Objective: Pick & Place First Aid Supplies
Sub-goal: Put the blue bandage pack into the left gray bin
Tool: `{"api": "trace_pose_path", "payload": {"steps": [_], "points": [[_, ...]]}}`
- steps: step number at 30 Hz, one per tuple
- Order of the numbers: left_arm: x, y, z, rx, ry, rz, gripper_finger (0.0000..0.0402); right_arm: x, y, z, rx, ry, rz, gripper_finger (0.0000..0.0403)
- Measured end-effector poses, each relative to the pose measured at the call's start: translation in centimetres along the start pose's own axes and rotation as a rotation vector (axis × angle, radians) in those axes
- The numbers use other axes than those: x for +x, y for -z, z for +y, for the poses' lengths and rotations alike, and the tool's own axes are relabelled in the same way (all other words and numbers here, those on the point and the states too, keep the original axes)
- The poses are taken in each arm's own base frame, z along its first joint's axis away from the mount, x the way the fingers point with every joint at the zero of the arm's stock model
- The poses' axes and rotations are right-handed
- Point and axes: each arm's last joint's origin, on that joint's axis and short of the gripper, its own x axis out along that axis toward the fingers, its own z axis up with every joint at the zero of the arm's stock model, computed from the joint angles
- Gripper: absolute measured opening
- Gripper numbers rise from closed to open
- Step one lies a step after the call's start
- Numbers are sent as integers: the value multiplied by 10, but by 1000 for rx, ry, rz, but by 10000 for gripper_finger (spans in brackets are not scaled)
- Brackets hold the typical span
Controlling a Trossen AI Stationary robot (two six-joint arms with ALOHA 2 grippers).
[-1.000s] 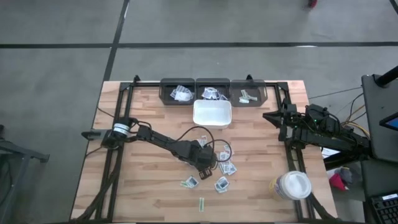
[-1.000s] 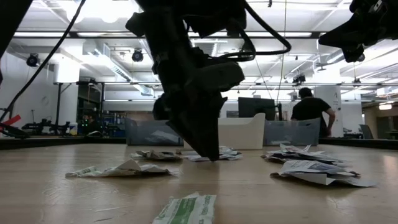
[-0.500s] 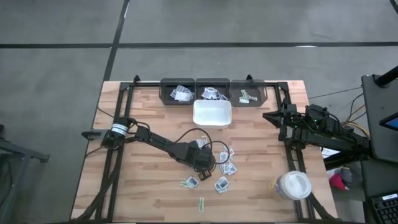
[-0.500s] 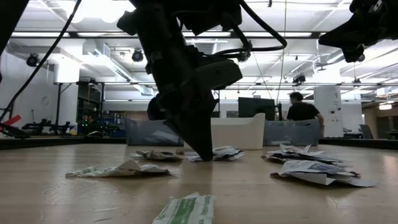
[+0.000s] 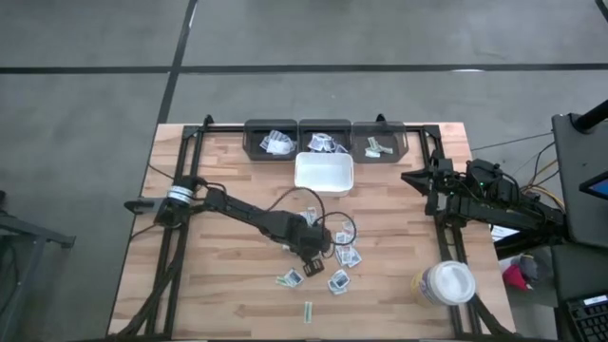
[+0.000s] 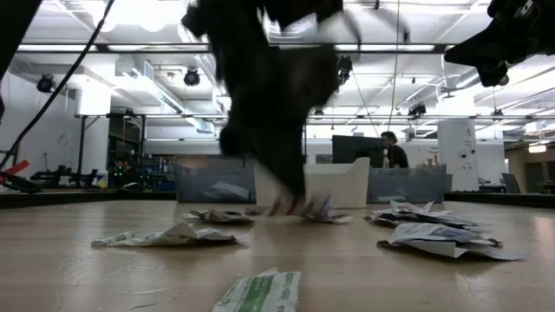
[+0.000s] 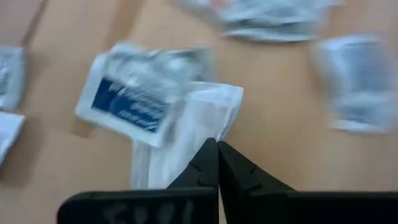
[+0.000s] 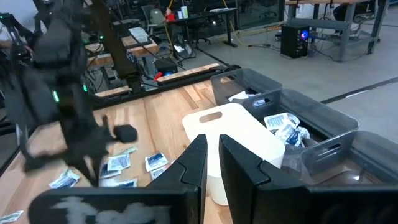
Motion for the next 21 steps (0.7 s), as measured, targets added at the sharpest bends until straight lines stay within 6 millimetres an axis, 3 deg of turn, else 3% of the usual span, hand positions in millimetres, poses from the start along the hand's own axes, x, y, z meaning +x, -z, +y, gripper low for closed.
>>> {"api": "trace_pose_path", "payload": {"steps": [4,8,11,21], "points": [[-41,-14,-3,9,183,-19,0,0,0,0,0,0,0,38],[-71,-20,2,12,250,-45,0,0,0,0,0,0,0,38],[-104,-28,6,32,280,-142,0,0,0,0,0,0,1,38],[-194,-43,48,-41,121,-495,0,0,0,0,0,0,1,38]]}}
